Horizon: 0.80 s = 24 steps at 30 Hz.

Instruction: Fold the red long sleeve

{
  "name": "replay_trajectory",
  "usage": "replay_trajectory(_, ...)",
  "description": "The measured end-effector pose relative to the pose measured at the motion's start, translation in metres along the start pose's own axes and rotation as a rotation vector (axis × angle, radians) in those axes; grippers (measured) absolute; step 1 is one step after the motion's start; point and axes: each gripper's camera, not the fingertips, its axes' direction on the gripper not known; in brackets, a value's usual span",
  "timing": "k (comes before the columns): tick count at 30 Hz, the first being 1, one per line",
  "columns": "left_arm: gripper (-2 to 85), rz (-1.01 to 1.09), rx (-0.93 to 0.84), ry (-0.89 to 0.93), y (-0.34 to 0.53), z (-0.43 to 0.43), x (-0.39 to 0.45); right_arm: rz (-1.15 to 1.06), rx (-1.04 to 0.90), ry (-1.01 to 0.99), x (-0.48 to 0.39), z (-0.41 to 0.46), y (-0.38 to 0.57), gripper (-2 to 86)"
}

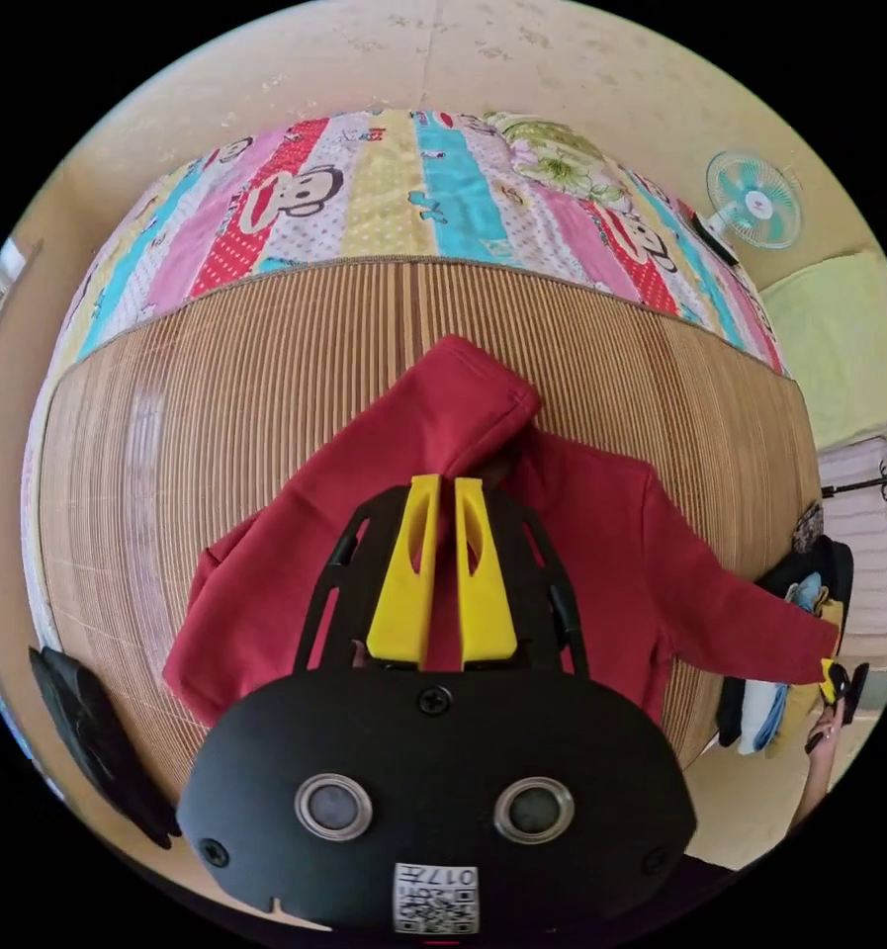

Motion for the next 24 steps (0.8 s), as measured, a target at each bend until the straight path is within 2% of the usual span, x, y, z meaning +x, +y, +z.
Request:
replay_trajectory(3,2.1,0.092,0.138,0.138,0.021,-0.068,0.008,0.033,0.011,0.000,0.005,0.005,0.012,2.0)
replay_trajectory(6,2.8,0.237,0.171,0.167,0.051,-0.097,0.038,0.064,0.028,0.031,0.005,0.010,0.023,2.0)
replay_trajectory(8,3.7,0.291,0.120,0.210,0.070,-0.088,0.054,0.062,0.033,0.074,-0.005,0.013,0.027,2.0)
replay_trajectory(11,6.4,0.254,-0.084,0.244,0.101,-0.048,0.060,0.006,0.080,0.138,-0.048,0.013,0.038,2.0)
replay_trajectory(15,8.2,0.082,-0.123,0.330,0.161,-0.070,0.014,-0.297,0.169,0.147,-0.178,0.025,0.067,2.5)
replay_trajectory(19,8.8,-0.065,-0.186,0.363,0.241,-0.118,-0.049,-0.614,0.122,0.029,-0.313,0.089,0.126,3.2)
replay_trajectory(22,8.8,-0.113,-0.217,0.294,0.296,-0.157,-0.093,-0.832,-0.025,-0.131,-0.410,0.180,0.202,4.3)
replay_trajectory(24,8.8,-0.142,-0.248,0.241,0.323,-0.173,-0.120,-0.973,-0.225,-0.223,-0.458,0.273,0.265,5.9)
